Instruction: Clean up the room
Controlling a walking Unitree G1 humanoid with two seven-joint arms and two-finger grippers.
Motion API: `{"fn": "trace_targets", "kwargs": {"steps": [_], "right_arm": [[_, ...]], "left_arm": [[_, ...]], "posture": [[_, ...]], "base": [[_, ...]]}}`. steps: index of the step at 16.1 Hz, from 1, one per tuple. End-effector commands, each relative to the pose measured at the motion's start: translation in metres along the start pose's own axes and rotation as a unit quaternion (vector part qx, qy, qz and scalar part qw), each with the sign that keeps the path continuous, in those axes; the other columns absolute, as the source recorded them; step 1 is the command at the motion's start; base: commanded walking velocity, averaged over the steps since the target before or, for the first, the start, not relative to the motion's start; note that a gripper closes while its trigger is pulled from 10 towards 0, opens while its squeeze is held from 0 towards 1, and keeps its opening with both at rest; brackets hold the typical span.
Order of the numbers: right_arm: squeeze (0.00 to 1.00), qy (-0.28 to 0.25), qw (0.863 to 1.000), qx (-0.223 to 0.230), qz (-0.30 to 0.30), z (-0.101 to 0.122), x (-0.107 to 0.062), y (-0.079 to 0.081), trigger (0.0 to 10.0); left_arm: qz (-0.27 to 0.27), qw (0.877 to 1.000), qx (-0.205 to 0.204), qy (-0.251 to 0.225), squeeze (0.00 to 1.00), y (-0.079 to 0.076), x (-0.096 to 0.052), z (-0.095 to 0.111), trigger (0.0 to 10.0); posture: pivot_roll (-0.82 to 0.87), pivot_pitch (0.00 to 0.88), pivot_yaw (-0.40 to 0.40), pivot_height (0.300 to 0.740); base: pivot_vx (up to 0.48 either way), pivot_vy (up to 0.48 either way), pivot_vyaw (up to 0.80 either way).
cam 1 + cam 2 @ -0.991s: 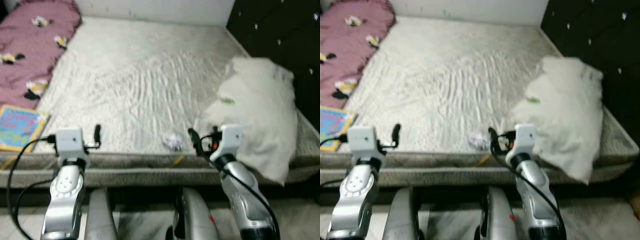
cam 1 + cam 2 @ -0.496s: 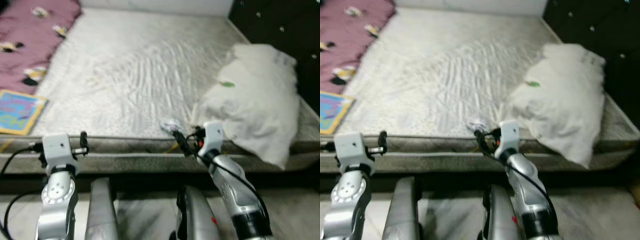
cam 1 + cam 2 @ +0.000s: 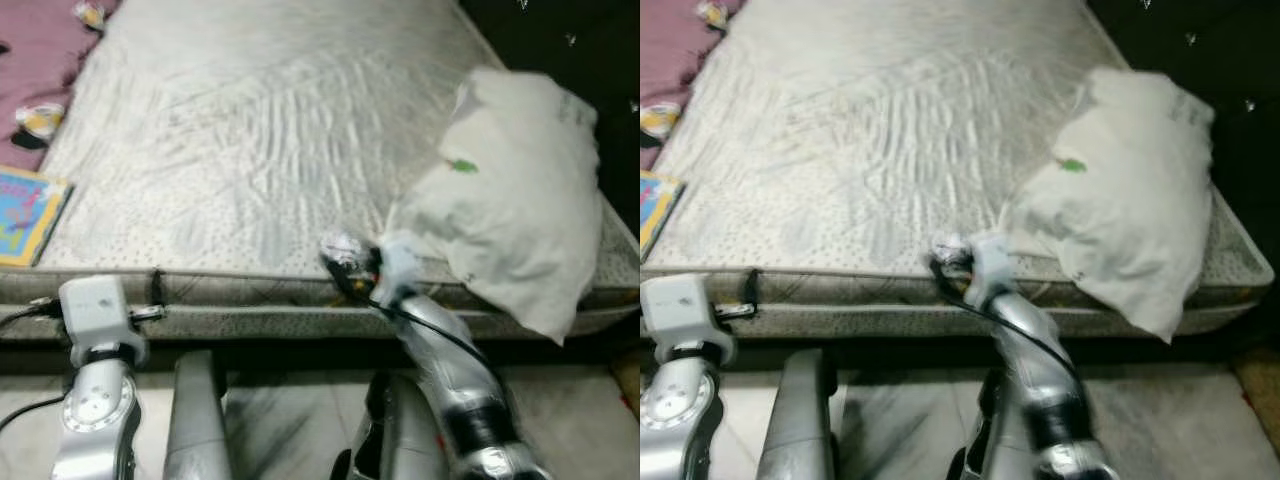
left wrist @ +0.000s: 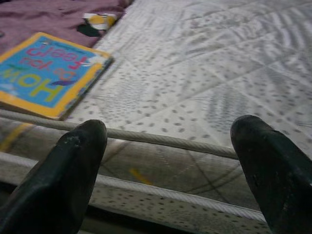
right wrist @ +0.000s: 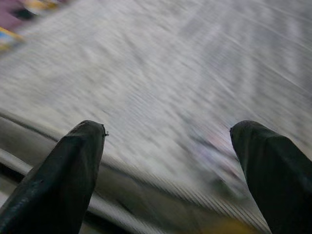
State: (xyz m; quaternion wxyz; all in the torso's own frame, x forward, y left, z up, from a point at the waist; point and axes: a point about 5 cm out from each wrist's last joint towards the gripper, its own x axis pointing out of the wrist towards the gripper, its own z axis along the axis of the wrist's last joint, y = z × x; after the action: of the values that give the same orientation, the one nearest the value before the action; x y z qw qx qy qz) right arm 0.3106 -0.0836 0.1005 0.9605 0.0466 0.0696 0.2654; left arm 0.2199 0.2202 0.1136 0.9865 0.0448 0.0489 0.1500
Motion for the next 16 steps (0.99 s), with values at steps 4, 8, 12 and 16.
{"fn": "trace_targets", "kwargs": {"steps": [4, 8, 12, 16], "right_arm": [[0.0, -0.019, 0.999, -0.024, -0.041, 0.003, 0.023, -0.011, 10.0], [0.0, -0.026, 0.998, -0.031, -0.046, 0.009, 0.041, -0.005, 10.0], [0.0, -0.025, 0.997, -0.037, -0.056, 0.008, 0.05, 0.0, 10.0], [0.0, -0.05, 0.992, -0.043, -0.109, 0.026, 0.06, -0.001, 10.0]], "left_arm": [[-0.028, 0.999, 0.017, 0.005, 0.0, 0.0, -0.015, 0.005, 10.0], [-0.029, 0.999, 0.022, 0.022, 0.0, 0.003, -0.027, 0.007, 10.0], [-0.025, 0.998, 0.033, 0.036, 0.0, 0.011, -0.04, 0.01, 10.0], [-0.027, 0.998, 0.036, 0.043, 0.0, 0.012, -0.048, 0.015, 10.0]], "posture": [[0.16, 0.206, -0.121, 0.531], [0.2, 0.264, -0.115, 0.531], [0.23, 0.318, -0.109, 0.531], [0.22, 0.353, -0.107, 0.531]], "base": [[0.0, 0.0, 0.0], [0.0, 0.0, 0.0], [0.0, 0.0, 0.0], [0.0, 0.0, 0.0]]}}
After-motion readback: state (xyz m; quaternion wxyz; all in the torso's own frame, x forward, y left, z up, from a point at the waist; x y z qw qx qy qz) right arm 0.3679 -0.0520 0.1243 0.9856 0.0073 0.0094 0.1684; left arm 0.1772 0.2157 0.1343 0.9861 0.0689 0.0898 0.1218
